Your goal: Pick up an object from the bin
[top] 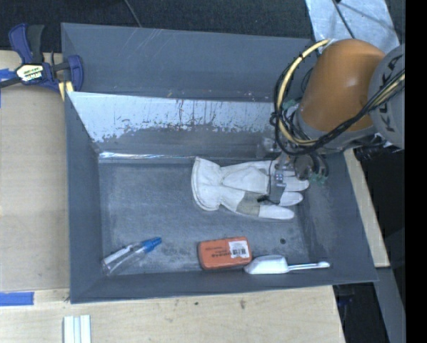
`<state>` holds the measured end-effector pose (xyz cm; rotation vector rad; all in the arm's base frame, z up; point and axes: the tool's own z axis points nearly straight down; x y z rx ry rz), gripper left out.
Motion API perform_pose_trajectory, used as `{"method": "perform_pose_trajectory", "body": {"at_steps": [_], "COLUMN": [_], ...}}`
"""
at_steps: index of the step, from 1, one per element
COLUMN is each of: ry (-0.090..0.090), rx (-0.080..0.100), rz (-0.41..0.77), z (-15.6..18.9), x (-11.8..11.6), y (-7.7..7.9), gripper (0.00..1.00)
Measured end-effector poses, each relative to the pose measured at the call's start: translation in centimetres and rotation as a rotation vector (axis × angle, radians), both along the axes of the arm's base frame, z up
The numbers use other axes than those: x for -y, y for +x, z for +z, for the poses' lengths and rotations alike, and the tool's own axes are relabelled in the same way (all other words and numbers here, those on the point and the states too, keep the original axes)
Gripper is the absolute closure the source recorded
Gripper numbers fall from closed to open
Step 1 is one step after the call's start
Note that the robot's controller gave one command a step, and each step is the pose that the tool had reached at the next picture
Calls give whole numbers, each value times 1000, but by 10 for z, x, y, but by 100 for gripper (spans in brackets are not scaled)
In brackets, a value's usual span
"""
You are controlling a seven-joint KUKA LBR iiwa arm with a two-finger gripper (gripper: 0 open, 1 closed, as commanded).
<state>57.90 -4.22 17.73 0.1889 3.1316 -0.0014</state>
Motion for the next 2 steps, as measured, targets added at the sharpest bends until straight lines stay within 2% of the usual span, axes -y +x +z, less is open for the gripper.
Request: {"method": "perform_pose_trajectory", "body": {"at_steps": [1,2], "ry": [3,1], "rx": [-2,-2], "rz": [-76,-85], "z": [-20,-39], "x": [-9,-8], "y": [1,8], "gripper": [0,0]}}
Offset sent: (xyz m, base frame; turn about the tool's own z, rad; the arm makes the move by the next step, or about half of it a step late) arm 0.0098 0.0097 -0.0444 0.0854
